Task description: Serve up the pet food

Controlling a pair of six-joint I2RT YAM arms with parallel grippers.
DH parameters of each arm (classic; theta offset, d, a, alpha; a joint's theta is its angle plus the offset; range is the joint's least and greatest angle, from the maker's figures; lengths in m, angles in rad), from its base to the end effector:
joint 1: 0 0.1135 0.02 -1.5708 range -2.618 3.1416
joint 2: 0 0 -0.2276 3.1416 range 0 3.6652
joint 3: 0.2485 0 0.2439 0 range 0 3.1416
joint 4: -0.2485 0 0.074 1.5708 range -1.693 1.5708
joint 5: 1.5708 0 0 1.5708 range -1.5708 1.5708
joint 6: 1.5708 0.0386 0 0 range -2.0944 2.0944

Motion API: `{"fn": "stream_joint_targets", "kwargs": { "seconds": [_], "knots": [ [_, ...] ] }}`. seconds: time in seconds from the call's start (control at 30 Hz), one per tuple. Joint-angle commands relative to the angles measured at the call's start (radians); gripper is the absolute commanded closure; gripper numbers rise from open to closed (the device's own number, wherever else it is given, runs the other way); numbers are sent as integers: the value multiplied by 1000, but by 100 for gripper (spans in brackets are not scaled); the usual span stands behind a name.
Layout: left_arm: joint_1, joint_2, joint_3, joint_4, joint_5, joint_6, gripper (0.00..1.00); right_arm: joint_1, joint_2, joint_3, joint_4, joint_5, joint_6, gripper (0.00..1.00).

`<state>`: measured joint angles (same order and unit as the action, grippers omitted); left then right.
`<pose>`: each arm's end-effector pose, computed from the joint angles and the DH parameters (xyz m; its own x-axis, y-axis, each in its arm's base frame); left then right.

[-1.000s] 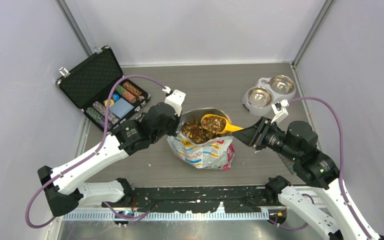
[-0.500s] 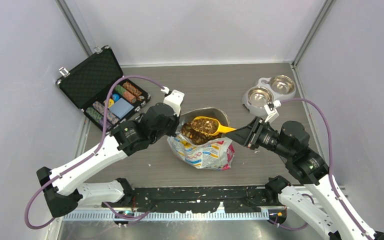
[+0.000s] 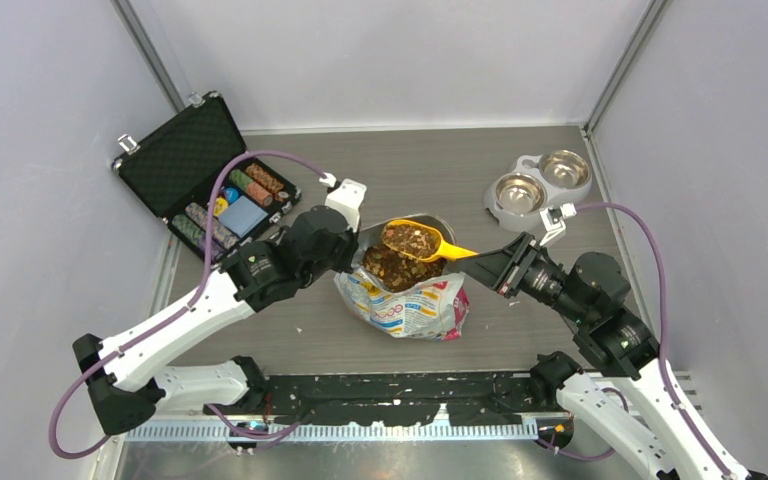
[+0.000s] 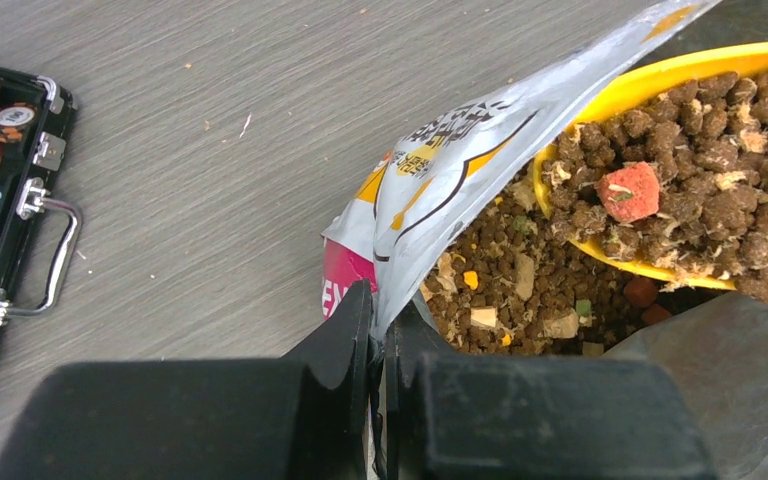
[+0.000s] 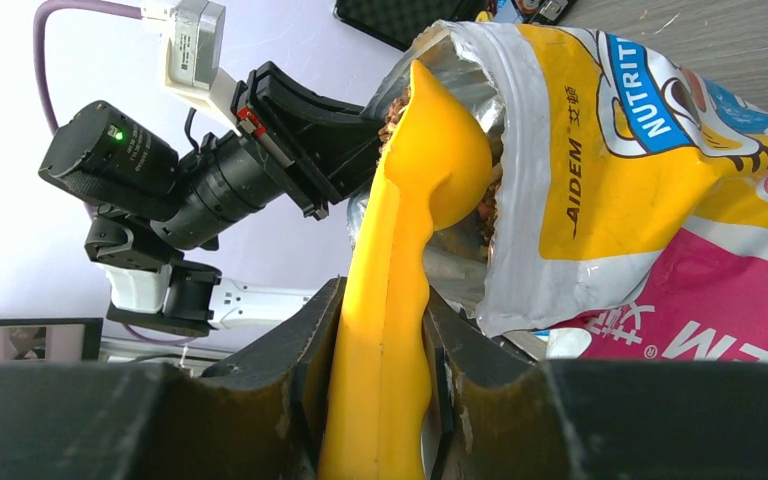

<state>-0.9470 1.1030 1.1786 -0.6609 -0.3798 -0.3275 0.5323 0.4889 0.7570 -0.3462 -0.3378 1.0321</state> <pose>0.1519 -0.1866 0.3336 -0.4900 0.1694 -0.8551 0.4391 0.8954 -0.0742 0.1152 0.0827 0.3322 -0.6899 0.5336 -0.4893 -0.3340 0.3650 0.8690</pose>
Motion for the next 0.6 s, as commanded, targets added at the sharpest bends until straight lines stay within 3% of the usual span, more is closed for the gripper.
{"fn": "stream_joint_targets", "kwargs": {
  "seconds": [0.0,0.57],
  "knots": [
    [1,-28,58,136,-57,-60,100,-5,3,-3,109,-16,46,95],
    [39,30,183,67,-229,-40,100,-13,-14,-53,189,-41,135,95]
  ]
}}
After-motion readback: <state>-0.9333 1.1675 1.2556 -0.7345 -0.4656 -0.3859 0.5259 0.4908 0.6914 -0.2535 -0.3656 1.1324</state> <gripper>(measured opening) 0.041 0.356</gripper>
